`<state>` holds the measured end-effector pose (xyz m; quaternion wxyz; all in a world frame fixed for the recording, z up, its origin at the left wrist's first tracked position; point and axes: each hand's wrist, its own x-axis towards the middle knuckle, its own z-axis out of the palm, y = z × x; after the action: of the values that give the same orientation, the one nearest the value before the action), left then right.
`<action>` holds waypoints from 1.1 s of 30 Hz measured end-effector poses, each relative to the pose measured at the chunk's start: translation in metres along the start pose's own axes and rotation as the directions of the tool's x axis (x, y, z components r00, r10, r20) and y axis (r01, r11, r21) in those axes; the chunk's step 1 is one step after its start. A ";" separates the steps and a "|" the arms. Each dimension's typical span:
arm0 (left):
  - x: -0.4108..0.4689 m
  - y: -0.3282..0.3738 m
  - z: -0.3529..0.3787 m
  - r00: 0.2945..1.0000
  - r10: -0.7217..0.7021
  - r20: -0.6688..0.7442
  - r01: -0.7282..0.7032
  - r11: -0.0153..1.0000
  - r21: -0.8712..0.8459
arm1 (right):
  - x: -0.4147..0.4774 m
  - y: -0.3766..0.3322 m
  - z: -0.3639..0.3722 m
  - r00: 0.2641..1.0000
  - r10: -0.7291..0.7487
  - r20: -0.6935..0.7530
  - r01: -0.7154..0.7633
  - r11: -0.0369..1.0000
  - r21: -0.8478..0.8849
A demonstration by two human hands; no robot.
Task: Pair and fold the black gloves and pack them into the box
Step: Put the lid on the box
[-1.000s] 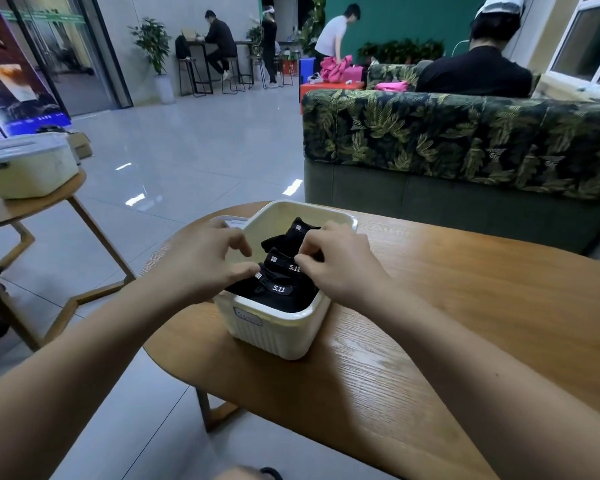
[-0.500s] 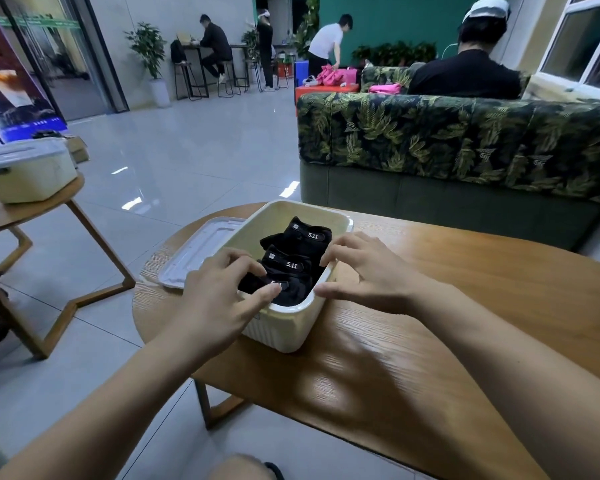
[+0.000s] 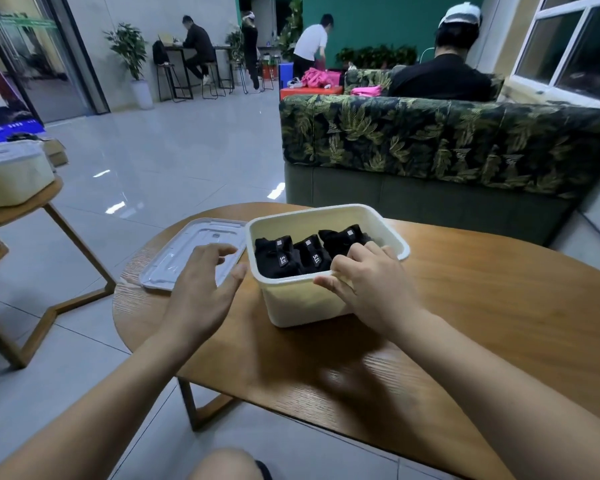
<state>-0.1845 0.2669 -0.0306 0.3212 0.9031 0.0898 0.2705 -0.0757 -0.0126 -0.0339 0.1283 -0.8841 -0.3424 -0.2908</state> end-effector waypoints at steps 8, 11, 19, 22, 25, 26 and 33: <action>0.027 -0.045 0.019 0.992 -0.057 0.111 0.037 0.984 0.176 | -0.001 -0.018 0.002 0.994 0.019 -0.103 -0.030 0.994 -0.108; 0.041 -0.070 0.026 0.976 -0.139 0.166 0.074 0.936 0.344 | 0.003 -0.021 0.004 0.994 0.037 -0.101 -0.051 0.990 -0.133; 0.050 -0.112 0.042 0.976 -0.164 0.145 0.076 0.874 0.480 | 0.006 -0.025 0.000 0.994 0.108 -0.021 -0.110 0.988 -0.112; 0.049 -0.109 0.042 0.978 -0.144 0.153 0.056 0.880 0.472 | 0.007 -0.027 -0.008 0.989 0.140 0.053 -0.135 0.987 -0.088; 0.048 -0.109 0.038 0.990 -0.096 0.100 0.039 0.885 0.463 | 0.007 -0.029 -0.016 0.969 0.199 0.147 -0.193 0.980 -0.055; 0.049 -0.109 0.035 0.995 -0.068 0.068 0.030 0.890 0.455 | 0.008 -0.030 -0.018 0.964 0.208 0.164 -0.205 0.978 -0.040; 0.067 -0.070 -0.003 0.991 0.095 -0.098 -0.058 0.942 0.331 | 0.015 -0.026 -0.036 0.955 0.238 0.177 -0.249 0.968 0.042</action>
<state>-0.1289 0.3456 -0.0443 0.1507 0.9300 0.1161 0.3146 -0.1002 -0.0006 0.0040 0.1616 -0.9366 -0.2499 -0.1852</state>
